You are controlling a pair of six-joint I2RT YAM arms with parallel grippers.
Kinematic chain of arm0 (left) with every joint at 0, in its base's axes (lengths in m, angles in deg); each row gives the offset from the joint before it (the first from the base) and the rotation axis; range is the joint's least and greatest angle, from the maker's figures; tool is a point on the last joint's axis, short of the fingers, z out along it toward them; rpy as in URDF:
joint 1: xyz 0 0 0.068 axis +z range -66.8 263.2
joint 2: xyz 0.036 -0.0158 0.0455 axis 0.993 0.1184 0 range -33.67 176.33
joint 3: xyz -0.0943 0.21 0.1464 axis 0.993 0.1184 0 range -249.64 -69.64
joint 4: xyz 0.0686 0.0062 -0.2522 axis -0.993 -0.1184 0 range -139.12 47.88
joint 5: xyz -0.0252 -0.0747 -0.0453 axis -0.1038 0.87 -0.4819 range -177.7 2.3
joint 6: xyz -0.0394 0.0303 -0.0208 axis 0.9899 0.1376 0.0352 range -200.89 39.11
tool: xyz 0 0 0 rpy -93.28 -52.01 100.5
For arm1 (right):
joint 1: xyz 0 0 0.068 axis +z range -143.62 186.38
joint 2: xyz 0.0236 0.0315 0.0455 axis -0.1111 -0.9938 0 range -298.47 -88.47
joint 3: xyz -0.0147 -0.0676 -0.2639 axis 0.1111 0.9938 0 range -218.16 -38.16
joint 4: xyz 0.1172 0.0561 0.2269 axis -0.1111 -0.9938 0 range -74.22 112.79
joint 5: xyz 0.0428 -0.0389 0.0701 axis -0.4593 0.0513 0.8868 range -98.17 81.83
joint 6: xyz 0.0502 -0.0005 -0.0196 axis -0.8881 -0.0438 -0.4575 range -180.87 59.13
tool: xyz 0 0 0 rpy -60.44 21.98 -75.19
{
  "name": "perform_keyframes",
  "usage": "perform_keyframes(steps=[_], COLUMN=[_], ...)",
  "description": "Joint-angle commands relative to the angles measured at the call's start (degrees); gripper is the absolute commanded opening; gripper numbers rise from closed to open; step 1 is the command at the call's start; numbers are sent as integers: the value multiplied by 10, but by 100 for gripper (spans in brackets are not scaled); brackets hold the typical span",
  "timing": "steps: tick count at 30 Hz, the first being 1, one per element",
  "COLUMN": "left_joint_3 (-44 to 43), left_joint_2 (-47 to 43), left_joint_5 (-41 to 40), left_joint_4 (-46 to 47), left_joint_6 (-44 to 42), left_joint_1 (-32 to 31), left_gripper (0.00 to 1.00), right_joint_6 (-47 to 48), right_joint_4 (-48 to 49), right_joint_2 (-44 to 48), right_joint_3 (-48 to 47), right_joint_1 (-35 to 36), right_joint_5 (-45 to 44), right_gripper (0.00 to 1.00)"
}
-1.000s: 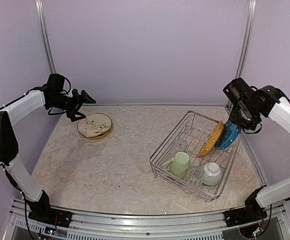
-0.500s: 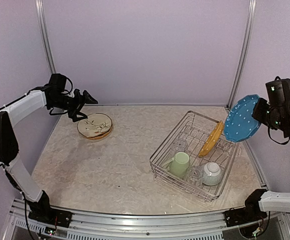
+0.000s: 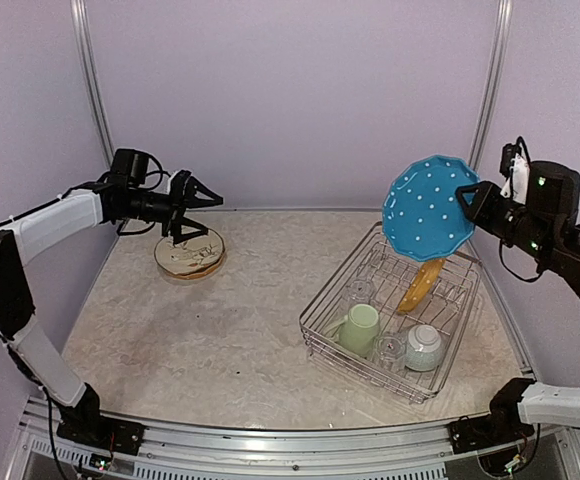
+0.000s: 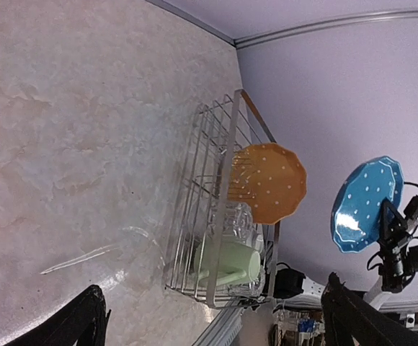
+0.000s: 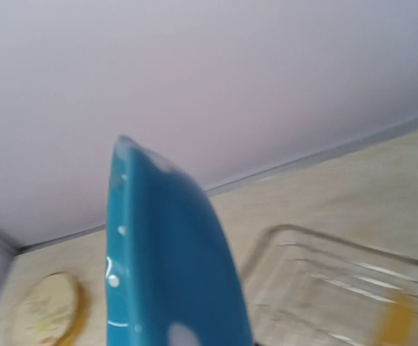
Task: Unload the mixed dishes from the dish rack
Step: Pass from the right arm to the left
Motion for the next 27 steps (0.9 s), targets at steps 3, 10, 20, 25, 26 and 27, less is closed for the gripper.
perform_keyframes(steps=[3,10,20,25,26,27], left_joint_3=[28,33,17,8,7,6], left_joint_2=[-45,-26,16,33,35,37], left_joint_5=[106,137,141,145,143,141], left_joint_4=[112,137,118,112,111,109], left_joint_6=[-17,-5,-2,-4,-3,-4], left_joint_1=[-65,-124,-153,-169,-170,-169], left_gripper=[99,99,97,92,89,86], right_joint_6=[-53,-129,-168,-177,-178,-179], right_joint_4=[277,428,522,541,544,547], right_joint_2=[-80,-188,-294,-332,-338,-344], right_joint_3=[20,44,33,17,16,14], right_joint_1=[-2,2,42,57,59,61], right_joint_5=[174,296,333,347,349,351], right_gripper=[0,0,0,0,0,0])
